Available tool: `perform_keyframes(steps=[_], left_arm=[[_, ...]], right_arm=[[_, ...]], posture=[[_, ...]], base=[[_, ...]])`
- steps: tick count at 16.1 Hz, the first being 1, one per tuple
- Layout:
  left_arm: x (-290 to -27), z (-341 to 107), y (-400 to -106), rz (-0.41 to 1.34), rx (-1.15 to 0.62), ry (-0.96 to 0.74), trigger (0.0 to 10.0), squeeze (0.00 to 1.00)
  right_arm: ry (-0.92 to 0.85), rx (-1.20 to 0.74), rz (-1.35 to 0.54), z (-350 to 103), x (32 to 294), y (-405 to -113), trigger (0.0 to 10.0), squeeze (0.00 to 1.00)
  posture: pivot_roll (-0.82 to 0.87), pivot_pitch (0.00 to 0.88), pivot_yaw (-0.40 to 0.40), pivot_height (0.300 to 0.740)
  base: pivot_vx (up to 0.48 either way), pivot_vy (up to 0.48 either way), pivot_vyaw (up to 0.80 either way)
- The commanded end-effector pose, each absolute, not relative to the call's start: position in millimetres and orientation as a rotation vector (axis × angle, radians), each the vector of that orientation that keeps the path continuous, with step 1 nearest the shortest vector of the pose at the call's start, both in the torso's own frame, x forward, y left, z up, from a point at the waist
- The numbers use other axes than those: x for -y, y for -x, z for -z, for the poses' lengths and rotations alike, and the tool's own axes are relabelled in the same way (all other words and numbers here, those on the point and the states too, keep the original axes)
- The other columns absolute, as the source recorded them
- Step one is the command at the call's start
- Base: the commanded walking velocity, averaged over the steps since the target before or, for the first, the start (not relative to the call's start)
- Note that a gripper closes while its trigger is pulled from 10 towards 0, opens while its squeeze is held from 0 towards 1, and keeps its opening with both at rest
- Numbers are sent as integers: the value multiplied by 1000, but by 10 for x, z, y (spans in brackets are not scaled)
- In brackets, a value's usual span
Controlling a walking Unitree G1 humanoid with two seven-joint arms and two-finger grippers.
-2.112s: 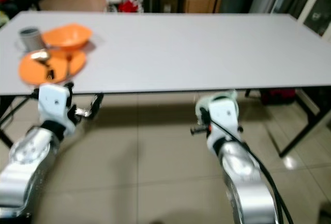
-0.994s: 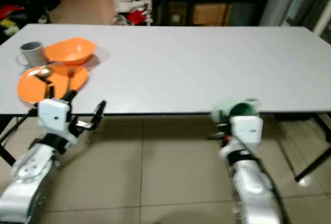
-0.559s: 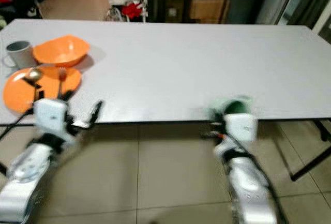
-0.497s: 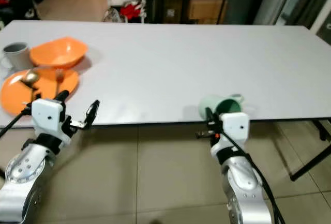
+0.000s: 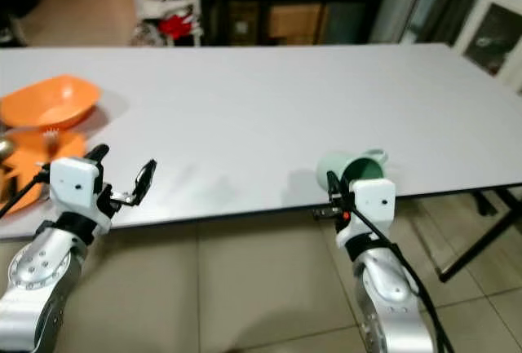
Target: Setting the table
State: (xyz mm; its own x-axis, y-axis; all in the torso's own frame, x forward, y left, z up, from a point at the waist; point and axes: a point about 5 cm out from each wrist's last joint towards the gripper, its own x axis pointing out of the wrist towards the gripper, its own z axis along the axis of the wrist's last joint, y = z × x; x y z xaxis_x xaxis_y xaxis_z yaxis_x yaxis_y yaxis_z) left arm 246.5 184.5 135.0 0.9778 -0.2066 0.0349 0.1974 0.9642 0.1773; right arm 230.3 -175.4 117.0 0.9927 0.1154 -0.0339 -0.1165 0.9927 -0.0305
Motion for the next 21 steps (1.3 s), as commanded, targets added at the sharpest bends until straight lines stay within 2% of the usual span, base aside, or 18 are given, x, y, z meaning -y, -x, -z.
perform_keyframes(steps=[1,6,10,12,15,21], left_arm=[[-1774,-1375,-2476,232,65,-169,10000,0],[-1769,-1421,-2476,234,64,-170,10000,0],[-1751,-1421,-2490,235,59,-170,10000,0],[-1763,-1409,-2488,232,54,-171,10000,0],[-1773,-1394,-2492,227,50,-172,10000,0],[-1773,-1362,-2500,237,44,-165,10000,0]], right_arm=[[46,-31,-111,-1201,1830,-2313,10000,0],[58,-39,-147,-1234,1805,-2321,10000,0],[152,-30,-198,-1265,1754,-2325,10000,0],[166,-40,-218,-1268,1739,-2340,10000,0],[93,-31,-172,-1282,1789,-2369,10000,0],[78,-41,-180,-1288,1804,-2368,10000,0]], posture=[[68,0,6,740],[64,0,10,740],[64,0,11,740],[67,0,9,740],[69,0,7,740],[60,0,10,740]], base=[[304,0,0],[305,0,0],[306,0,0],[308,0,800],[304,0,0],[306,0,0]])
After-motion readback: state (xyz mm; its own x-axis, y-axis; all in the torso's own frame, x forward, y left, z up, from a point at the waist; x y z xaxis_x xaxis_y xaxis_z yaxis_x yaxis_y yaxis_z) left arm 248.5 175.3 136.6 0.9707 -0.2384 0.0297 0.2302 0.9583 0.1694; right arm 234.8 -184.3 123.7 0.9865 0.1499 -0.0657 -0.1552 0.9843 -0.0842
